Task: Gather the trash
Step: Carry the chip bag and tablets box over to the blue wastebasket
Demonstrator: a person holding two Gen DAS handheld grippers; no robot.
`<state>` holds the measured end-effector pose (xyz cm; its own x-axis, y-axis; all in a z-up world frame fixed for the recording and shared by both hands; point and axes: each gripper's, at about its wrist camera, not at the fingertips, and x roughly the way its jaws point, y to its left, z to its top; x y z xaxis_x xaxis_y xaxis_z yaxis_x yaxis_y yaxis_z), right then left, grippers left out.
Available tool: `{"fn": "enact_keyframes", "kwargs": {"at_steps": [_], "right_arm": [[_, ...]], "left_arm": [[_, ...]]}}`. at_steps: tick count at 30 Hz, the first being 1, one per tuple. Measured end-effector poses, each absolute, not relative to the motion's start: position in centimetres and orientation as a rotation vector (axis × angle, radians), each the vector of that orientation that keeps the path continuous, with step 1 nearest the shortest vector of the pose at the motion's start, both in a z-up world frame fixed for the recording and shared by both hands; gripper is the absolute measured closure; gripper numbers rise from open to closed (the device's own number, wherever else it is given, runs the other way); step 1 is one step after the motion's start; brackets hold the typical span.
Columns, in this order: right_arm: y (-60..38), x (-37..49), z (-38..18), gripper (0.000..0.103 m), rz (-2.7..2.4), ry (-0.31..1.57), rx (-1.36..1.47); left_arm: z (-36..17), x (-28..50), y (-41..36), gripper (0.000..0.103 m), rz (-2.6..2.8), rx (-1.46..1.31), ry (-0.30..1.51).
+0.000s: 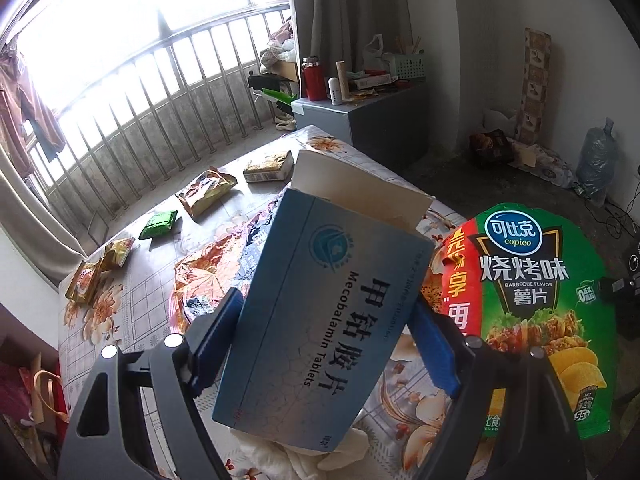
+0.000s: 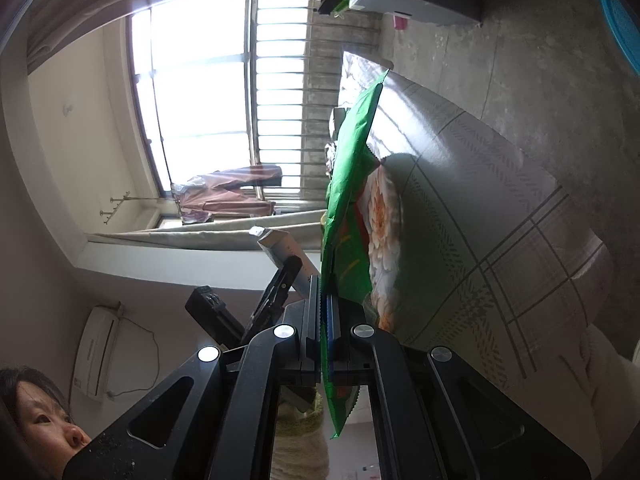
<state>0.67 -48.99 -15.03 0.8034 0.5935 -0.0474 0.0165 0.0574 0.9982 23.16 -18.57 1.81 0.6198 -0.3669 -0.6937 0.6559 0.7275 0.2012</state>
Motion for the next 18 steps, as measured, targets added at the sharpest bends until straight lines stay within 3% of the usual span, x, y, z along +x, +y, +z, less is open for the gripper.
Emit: {"fn": "enact_keyframes", "kwargs": {"at_steps": [18], "right_arm": [[-48.8,-0.2,-13.3,0.103,0.491,0.481,1.441]], "left_arm": [[3.5,19.7,-18.4,0.024,-0.546,0.464,0.577]]}}
